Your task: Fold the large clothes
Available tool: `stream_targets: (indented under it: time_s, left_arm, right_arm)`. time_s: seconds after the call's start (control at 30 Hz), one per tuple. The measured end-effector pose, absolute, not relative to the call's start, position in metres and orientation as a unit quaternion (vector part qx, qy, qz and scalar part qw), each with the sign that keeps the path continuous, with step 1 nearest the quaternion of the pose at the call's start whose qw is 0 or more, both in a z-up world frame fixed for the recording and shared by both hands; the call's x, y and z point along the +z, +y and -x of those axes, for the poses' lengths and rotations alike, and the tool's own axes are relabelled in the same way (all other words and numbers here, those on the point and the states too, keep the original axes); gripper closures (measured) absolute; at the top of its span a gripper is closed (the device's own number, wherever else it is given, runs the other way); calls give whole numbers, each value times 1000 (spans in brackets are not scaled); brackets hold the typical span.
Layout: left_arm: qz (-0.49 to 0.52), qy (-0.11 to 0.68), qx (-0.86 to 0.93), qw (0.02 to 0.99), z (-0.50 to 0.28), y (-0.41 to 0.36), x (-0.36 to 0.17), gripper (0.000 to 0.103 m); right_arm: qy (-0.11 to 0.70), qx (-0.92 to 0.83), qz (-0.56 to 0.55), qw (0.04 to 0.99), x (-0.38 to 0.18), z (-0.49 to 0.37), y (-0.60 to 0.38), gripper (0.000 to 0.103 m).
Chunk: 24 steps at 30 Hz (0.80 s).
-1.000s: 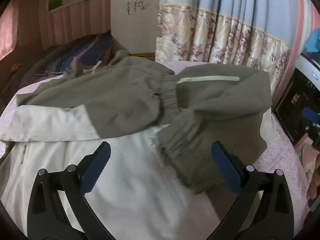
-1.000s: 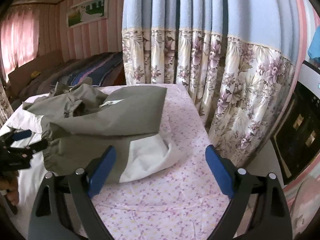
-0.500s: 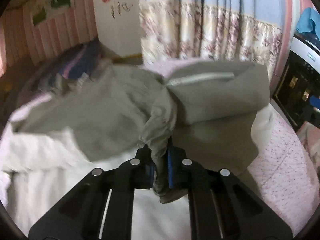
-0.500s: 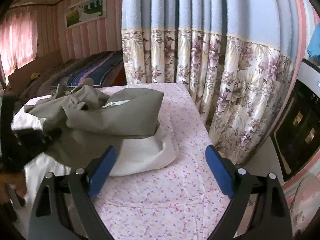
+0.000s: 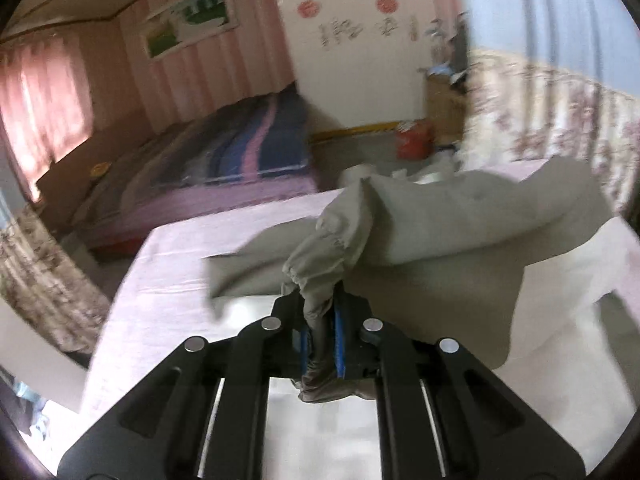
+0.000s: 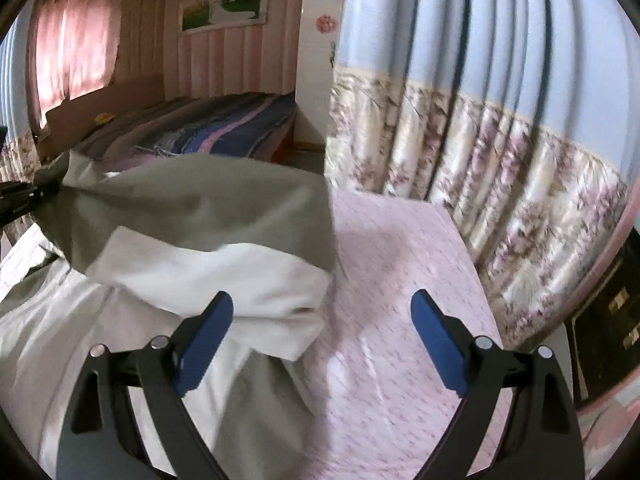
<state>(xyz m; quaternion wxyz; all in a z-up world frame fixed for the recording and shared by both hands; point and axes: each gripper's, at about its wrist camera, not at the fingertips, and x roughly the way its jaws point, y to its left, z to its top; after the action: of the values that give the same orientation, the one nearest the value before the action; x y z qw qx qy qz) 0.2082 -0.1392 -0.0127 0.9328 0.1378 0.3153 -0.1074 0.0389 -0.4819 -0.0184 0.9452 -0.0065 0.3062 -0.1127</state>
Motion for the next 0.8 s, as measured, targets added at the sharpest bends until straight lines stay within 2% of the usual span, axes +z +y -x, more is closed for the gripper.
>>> stream_targets:
  time_s: [0.17,0.27,0.33,0.37,0.4,0.43,0.5,0.63,0.67,0.7,0.73,0.8]
  left_arm:
    - [-131,353,-61,925,-265,-74,-33,89]
    - [-133,383,-67,912,-284,-66,-55,74]
    - [-139,393,-57,907,-290,-65,-68,50]
    - [-135,398,-55,906,-292,-63,-73,41]
    - [-129,403,-54,904,-293,-63,-77,22]
    - [-127,405,-54,904,-293,-67,-81,11]
    - [-137,400,-52,905,-289,-68,-85,3]
    - [-159,393,-55,904,-283,-78,-92,3]
    - [-161,395,-55,903,-284,-80,-95,3]
    - [-162,397,-53,902,-285,-81,-97,3]
    - [-161,403,-52,900,-287,-82,-102,3]
    - [-160,413,-51,895,-293,-81,-110,3]
  right_arm:
    - [319,-98,-5,943,-20,-73,-469,12]
    - [332,-91,-3,939,-30,-99,-465,12]
    - [350,-92,-7,932,-42,-123,-468,12]
    - [358,-89,-14,929,-49,-133,-471,12]
    - [360,-89,-21,928,-55,-140,-473,12]
    - [359,-90,-30,929,-59,-146,-476,12]
    - [364,-83,-65,925,-68,-156,-480,12]
    - [372,-56,-95,922,-82,-167,-470,13]
    - [376,-53,-87,921,-86,-171,-467,20]
    - [385,-56,-71,919,-93,-176,-462,38]
    - [394,-61,-59,915,-99,-180,-462,43]
    - [404,-82,-19,911,-110,-187,-459,43]
